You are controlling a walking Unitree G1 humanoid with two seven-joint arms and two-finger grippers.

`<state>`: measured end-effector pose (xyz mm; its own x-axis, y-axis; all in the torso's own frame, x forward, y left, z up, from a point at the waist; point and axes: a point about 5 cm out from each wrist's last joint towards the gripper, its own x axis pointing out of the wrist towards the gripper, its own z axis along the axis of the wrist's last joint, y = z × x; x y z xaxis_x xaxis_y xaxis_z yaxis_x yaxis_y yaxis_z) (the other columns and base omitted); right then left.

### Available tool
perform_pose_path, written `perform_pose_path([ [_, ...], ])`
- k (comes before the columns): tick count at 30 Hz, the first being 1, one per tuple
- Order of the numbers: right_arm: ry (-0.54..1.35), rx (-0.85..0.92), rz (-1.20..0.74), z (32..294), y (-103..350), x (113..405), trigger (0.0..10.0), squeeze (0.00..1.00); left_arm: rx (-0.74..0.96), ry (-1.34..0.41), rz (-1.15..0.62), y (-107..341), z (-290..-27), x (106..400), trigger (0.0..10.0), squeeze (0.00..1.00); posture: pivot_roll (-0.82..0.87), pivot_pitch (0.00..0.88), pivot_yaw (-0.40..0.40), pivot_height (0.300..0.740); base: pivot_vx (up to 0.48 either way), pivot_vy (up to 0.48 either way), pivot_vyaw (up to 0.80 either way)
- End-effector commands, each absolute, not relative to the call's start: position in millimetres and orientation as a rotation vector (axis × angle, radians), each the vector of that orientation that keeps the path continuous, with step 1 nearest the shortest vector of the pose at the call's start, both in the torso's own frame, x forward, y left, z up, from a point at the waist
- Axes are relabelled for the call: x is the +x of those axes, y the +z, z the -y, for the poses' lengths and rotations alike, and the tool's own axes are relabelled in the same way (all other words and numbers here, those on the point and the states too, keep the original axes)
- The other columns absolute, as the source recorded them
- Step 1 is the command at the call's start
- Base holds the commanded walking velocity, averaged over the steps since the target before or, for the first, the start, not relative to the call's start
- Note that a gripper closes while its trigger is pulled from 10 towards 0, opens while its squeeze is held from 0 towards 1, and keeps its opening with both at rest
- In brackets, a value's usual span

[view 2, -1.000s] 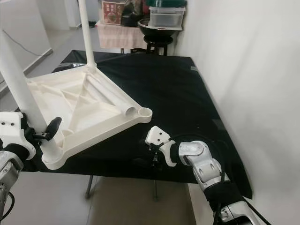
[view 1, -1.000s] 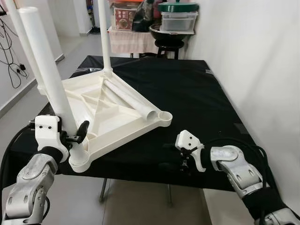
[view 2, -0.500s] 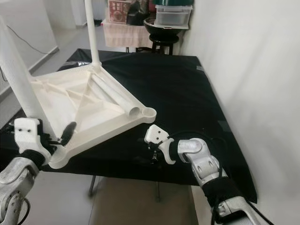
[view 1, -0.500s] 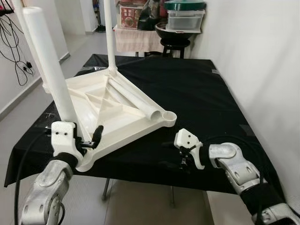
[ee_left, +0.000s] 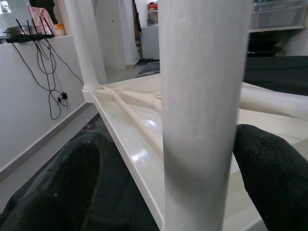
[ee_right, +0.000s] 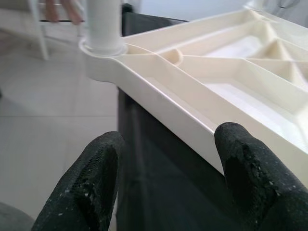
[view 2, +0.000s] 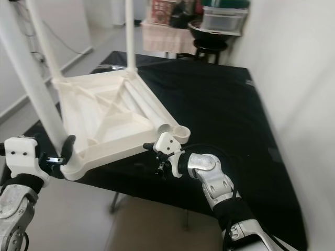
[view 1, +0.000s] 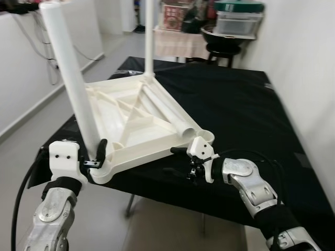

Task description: Building children table

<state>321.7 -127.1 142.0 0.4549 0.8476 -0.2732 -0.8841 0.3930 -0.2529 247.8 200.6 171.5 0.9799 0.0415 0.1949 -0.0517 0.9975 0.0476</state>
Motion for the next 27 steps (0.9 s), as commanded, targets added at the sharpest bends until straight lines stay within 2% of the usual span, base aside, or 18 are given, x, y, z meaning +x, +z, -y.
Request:
perform_pose_path([
  [1, 1.155, -0.459, -0.122, 127.5, 142.4, 322.6, 10.0, 0.00, 0.056, 0.020, 0.182, 168.8, -194.5, 248.0, 10.0, 0.00, 0.00, 0.000, -0.027, 0.740, 0.000, 0.000, 0.80],
  [7, 1.192, -0.597, -0.175, 129.1, 140.3, 329.0, 10.0, 0.00, 0.055, -0.014, 0.171, 163.6, -185.4, 249.8, 10.0, 0.00, 0.00, 0.000, -0.027, 0.740, 0.000, 0.000, 0.80],
  [11, 1.189, -0.608, -0.181, 128.9, 140.6, 330.7, 10.0, 0.00, 0.054, -0.020, 0.170, 163.3, -184.3, 250.0, 10.0, 0.00, 0.00, 0.000, -0.028, 0.740, 0.000, 0.000, 0.80],
  [16, 1.095, -0.619, -0.175, 120.3, 146.8, 345.7, 10.0, 0.00, 0.041, -0.087, 0.145, 157.7, -173.0, 248.4, 10.0, 0.00, 0.00, 0.000, -0.030, 0.740, 0.000, 0.000, 0.75],
  [19, 1.033, -0.654, -0.183, 119.1, 146.0, 352.6, 10.0, 0.00, 0.027, -0.159, 0.112, 151.4, -163.3, 245.0, 10.0, 0.00, 0.01, 0.000, -0.030, 0.740, 0.000, 0.000, 0.00],
  [27, 1.083, -0.829, -0.329, 127.7, 138.8, 356.5, 10.0, 0.00, 0.017, -0.271, 0.037, 132.4, -144.9, 239.2, 10.0, 0.00, 0.00, 0.000, -0.027, 0.740, 0.000, 0.000, 0.00],
])
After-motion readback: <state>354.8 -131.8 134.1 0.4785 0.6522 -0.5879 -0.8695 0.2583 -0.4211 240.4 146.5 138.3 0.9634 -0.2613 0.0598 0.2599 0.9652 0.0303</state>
